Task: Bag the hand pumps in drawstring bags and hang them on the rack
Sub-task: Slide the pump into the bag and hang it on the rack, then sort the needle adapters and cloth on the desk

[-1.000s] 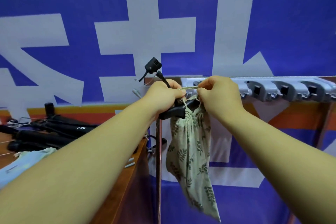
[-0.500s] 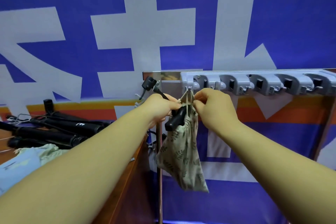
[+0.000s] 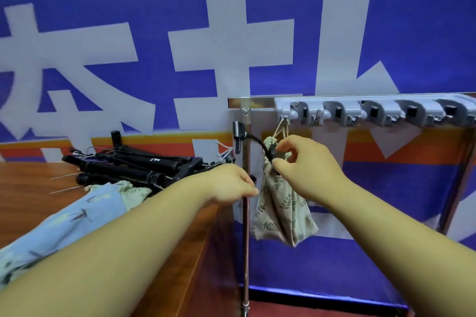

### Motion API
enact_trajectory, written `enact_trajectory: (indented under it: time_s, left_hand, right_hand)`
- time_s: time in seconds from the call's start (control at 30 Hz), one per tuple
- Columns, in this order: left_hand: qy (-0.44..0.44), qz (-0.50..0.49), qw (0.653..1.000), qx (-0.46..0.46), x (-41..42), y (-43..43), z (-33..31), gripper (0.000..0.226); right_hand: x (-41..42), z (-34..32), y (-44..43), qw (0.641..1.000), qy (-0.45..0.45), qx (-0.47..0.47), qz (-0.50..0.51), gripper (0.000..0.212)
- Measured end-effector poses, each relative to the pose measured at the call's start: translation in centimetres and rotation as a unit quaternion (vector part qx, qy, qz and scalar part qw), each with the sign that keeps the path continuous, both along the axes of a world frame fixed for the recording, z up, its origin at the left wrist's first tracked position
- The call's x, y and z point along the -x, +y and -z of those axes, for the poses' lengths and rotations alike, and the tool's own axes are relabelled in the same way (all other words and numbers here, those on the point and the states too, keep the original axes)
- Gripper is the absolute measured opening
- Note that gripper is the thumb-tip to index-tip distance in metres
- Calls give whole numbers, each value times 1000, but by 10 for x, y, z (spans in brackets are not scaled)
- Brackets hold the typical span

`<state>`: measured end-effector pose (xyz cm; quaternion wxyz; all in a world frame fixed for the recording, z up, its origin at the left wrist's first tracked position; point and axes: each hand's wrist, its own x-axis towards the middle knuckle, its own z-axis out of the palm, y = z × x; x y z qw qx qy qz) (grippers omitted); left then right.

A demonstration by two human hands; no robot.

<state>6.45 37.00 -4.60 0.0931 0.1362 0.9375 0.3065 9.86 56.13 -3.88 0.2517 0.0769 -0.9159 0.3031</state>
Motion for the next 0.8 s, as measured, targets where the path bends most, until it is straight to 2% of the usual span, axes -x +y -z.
enact_trajectory:
  time_s: [0.13, 0.23, 0.33, 0.47, 0.67, 0.8]
  left_hand:
    - [49, -12, 998, 31, -36, -27, -7, 18]
    - [123, -53, 989, 64, -58, -61, -13, 18]
    - [153, -89, 982, 61, -75, -104, -14, 17]
    - [161, -115, 980, 36, -102, -158, -13, 14]
    - [164, -137, 977, 17, -125, -227, -1, 12]
    - [146, -119, 980, 60, -124, -259, 14, 14]
  right_hand:
    - [-22, -4, -23, 999, 12, 6, -33, 23]
    - [-33, -3, -44, 998, 24, -2, -62, 24]
    - [-41, 0, -69, 996, 15, -11, -84, 23]
    - [-46, 6, -112, 992, 4, -21, -122, 18]
    - [-47, 18, -174, 980, -63, -48, -185, 17]
    - [-40, 33, -210, 968, -106, -68, -219, 18]
